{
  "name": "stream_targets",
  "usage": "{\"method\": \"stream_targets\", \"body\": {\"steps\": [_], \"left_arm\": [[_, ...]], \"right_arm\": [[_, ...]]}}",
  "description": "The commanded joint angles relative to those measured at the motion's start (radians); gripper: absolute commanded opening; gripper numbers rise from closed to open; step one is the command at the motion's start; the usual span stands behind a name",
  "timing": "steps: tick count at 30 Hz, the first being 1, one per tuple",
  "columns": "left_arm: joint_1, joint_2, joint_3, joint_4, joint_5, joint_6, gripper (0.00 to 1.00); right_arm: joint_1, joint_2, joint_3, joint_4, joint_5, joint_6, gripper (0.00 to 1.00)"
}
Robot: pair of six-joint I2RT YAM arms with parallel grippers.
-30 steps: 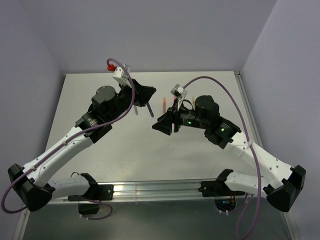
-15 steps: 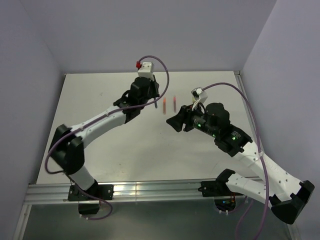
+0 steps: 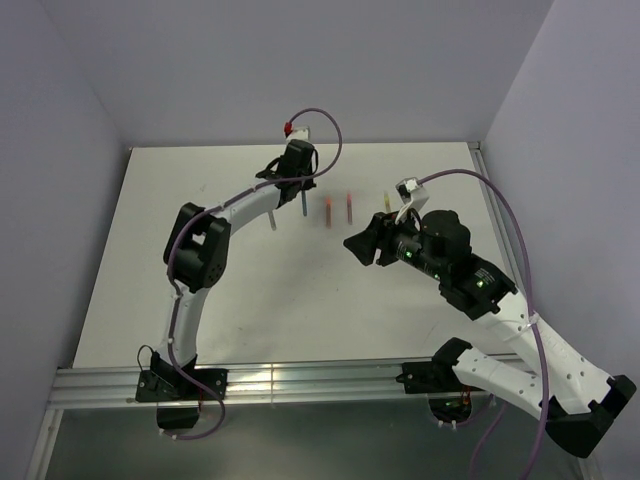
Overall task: Insert the pens into the pen caps
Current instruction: Place the pen at the center of the board.
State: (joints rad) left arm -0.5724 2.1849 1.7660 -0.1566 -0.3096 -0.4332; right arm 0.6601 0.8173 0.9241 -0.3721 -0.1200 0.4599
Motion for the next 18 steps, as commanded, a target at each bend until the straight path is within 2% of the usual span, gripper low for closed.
{"method": "stream_targets", "body": {"steps": [1, 6, 10, 18], "left_arm": [[0.003, 0.035, 0.062, -0.029, 0.030, -0.015, 0.00], [0.019, 0.079, 0.079, -0.043, 0.063, -0.019, 0.01], [0.022, 0.104, 0.075, -0.037, 0.063, -0.025, 0.07], [0.029, 0.121, 0.061, -0.023, 0.063, -0.030, 0.31]], "right_arm": [[-0.011, -0.009, 0.029, 0.002, 0.011, 0.000, 0.64], [-0.016, -0.006, 0.021, 0.010, 0.008, 0.002, 0.64], [-0.017, -0.007, 0.013, 0.019, 0.000, 0.005, 0.64], [-0.019, -0.001, 0.010, 0.018, -0.003, 0.005, 0.64]]}}
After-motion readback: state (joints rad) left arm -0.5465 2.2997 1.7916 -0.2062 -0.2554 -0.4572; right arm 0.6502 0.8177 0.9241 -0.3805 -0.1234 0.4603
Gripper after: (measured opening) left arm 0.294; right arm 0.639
